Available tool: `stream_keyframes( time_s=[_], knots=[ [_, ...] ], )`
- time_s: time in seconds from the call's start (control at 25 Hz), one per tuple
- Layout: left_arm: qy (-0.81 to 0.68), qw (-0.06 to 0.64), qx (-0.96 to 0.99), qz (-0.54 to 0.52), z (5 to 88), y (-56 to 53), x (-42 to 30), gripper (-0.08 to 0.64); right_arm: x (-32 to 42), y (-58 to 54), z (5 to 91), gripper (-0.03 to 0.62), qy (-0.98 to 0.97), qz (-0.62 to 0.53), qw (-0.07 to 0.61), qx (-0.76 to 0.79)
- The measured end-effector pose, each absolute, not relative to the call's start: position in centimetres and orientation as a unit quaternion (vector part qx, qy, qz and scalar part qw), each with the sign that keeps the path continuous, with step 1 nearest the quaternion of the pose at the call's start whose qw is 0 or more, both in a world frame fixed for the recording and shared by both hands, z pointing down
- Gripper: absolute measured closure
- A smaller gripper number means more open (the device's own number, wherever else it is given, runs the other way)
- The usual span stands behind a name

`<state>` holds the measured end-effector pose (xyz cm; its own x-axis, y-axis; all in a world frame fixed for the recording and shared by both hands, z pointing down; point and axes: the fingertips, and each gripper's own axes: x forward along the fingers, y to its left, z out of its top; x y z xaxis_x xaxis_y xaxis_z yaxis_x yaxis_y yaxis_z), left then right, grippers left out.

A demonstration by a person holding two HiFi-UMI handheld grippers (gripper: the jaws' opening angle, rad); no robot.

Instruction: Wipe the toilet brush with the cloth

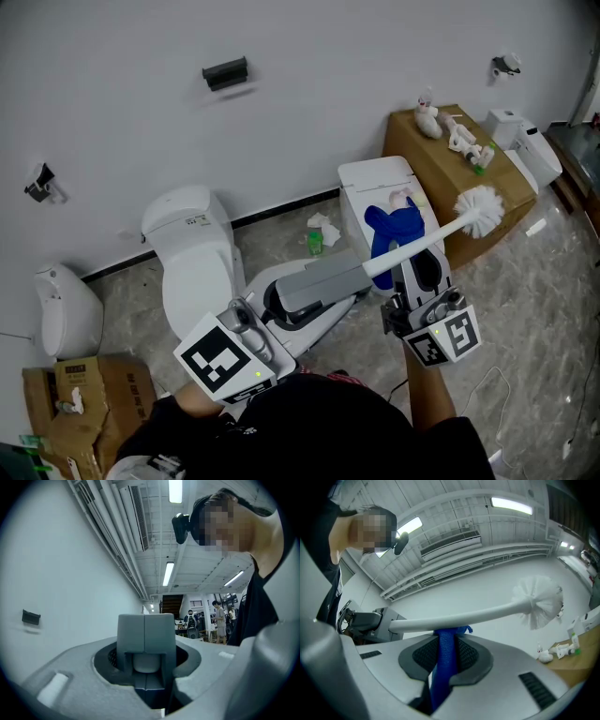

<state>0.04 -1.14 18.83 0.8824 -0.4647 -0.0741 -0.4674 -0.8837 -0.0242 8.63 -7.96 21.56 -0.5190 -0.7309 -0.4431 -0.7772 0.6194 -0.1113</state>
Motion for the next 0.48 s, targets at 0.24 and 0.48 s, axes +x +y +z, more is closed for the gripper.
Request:
stream_keyframes(
  time_s=[0.24,0.48],
  knots=[
    [0.237,0.021,-0.971,0.032,18.7,-1.1,0.2,0.399,9.7,-8.3,21.4,0.528,0.862,0.050,0.231,-0.449],
    [0.235,0.016,-0.971,0.030,18.9,-1.2,0.2,0.399,10.6,-8.7,21.6,0.528,0.856,0.047,0.232,-0.460]
  ],
)
